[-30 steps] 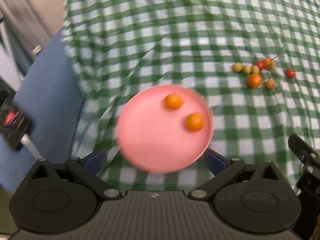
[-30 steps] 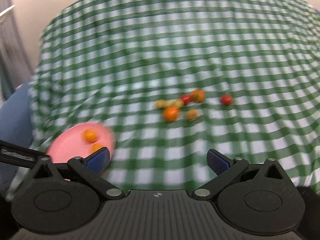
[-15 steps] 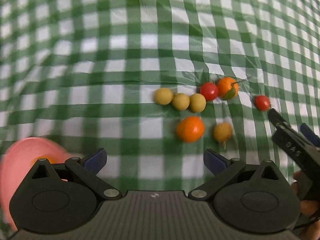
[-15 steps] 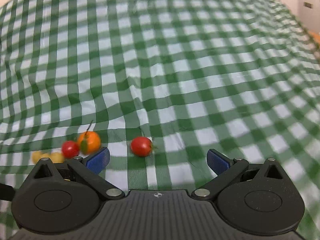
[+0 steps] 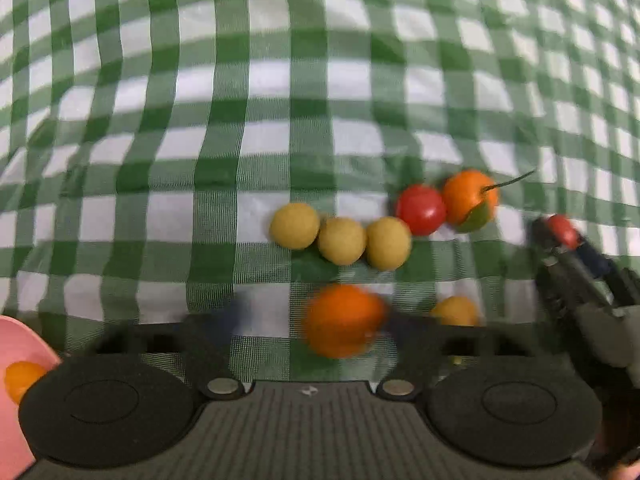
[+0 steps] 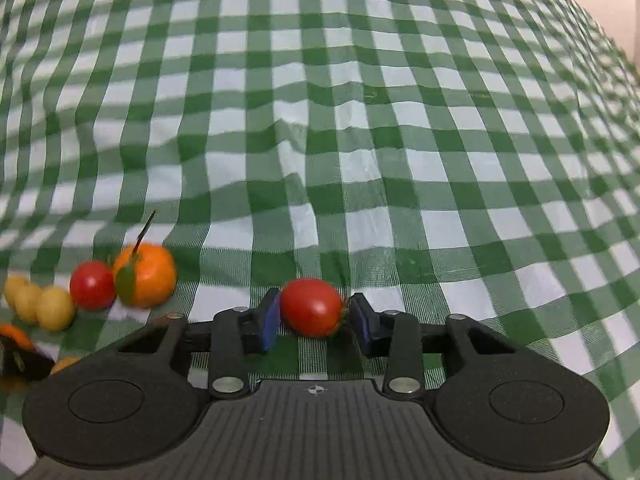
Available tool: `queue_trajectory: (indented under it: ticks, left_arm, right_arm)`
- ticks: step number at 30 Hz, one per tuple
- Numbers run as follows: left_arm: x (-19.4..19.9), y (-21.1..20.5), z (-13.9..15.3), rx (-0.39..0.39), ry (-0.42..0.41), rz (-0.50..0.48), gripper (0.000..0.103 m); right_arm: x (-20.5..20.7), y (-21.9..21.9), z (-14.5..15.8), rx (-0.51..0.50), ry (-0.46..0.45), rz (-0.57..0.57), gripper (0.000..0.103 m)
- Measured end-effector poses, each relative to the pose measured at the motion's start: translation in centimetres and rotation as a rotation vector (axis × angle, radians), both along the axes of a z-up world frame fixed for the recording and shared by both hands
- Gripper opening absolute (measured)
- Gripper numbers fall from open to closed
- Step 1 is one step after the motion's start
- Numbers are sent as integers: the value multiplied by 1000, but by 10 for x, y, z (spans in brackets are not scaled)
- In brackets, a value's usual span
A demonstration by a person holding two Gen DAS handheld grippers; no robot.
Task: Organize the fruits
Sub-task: 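Grasp an orange with the left tool while the right tool grasps a red tomato, then move both held fruits over the pink plate and release them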
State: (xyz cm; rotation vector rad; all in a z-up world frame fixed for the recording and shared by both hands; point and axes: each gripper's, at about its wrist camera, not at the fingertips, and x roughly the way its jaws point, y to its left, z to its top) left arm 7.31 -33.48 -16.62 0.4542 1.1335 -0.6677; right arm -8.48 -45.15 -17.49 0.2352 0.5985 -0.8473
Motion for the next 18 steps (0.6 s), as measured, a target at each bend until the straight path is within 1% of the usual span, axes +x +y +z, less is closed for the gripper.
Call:
queue_trajectory:
  ticks: [1,3,5,8,10,11,12,14,15,16,18]
  left_arm:
    - [1,0,3,8,19,0,41]
    - [5,3,5,-2,69,11,40]
    - [6,8,7,10,57,14,40]
    - [4,20,16,9,80,25,40]
    - [-3,32,29,-6,80,18,40]
    - [-8,40,38,-10,77,14,40]
    - [-12,49,46,-17,76,11,40]
    - [-23,62,61,-36,71,11,40]
    - [-29,70,67,-44,64,15,40]
    - [-31,79,71,-49,57,23,40]
    - [-29,92,74,-44,59,58,40]
  right_arm:
    - [-1,1,0,1,-2,-4,38]
    - [-2,3,1,14,-3,-19,38]
    - [-4,5,7,28,7,-33,38]
    - [-18,16,31,29,2,-41,36]
    - [-32,34,48,29,-2,-26,35]
    - [-39,43,57,26,-4,-12,32]
    - [-45,56,67,13,-3,11,28]
    - [-53,75,79,-53,11,44,28]
    - [-50,85,80,-96,39,65,28]
    - [-44,87,79,-105,78,81,27]
    - [-32,87,69,-83,144,83,27]
